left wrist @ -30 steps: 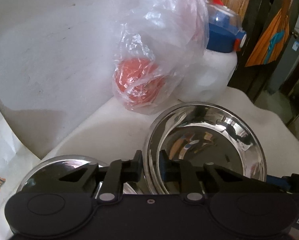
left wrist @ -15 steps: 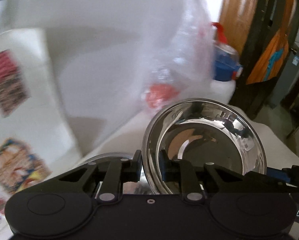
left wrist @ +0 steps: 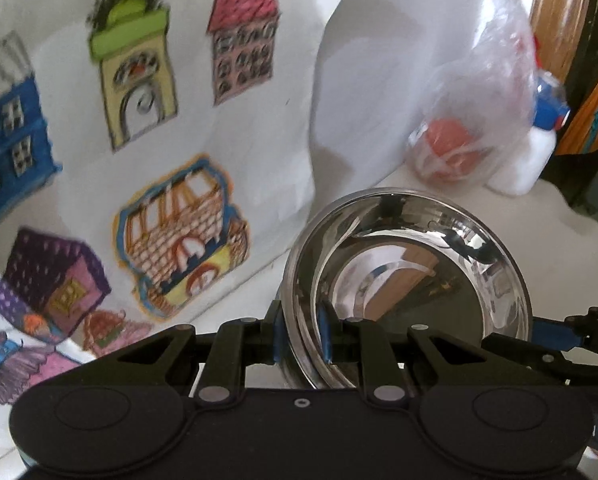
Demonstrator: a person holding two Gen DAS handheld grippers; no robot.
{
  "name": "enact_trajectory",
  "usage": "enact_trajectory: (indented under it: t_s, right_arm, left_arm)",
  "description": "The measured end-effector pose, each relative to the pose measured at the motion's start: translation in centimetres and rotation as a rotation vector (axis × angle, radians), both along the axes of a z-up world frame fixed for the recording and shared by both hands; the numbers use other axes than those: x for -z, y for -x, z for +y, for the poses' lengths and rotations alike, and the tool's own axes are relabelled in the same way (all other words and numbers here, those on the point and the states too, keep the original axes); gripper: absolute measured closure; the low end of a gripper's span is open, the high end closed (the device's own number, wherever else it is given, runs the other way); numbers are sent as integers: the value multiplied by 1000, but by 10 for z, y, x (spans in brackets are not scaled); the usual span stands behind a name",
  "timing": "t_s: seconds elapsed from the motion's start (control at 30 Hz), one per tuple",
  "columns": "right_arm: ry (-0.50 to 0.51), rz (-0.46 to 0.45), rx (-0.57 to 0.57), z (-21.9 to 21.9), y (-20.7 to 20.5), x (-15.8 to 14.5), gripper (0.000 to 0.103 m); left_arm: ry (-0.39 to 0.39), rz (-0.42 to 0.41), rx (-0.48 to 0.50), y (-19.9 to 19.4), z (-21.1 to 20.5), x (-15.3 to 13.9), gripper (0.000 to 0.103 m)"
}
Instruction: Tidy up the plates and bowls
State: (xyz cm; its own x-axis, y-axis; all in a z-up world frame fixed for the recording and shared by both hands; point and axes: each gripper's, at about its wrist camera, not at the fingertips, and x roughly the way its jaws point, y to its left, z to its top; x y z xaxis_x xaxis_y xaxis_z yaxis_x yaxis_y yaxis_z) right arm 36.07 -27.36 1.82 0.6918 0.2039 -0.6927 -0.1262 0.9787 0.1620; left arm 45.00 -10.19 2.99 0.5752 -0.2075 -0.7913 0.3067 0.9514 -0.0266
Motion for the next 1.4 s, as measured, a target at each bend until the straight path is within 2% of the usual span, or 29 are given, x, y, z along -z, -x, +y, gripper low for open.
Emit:
enact_trajectory:
  t_s: [0.43,0.63,0.67,0.73,0.8,0.97,1.1,1.23,1.33,1.4]
  right_arm:
    - [211,7,-18,29,1,1,59]
    - [250,9,-26,33,-2,2,57]
    - [252,8,-26,33,-1,3,56]
    - [263,-6,-28,34,1,4,42]
    - [274,-30,-28,35,4,3,35]
    - [249,-74,-10,33,17,-8,19]
    - [219,-126,2,34,36,-23,10]
    - [209,-202,3,39,60,-40,1]
    - [202,-251,5,46,79,-54,0]
    - [188,-280,6,52,93,-62,0]
  left_arm:
    - [-41,-25,15,3,-4,7,83]
    - [-66,-38,30,7,-7,8,82]
    - [-66,-36,34,7,-8,7,82]
    - [-64,-40,38,8,-10,6,82]
    - [-57,-49,35,10,-8,4,81]
    - [-20,-55,15,15,4,-1,70]
    - [-2,-87,7,26,14,-12,46]
    - [18,-130,12,43,26,-28,32]
    - [26,-184,7,59,37,-41,20]
    - [27,-217,8,69,43,-48,17]
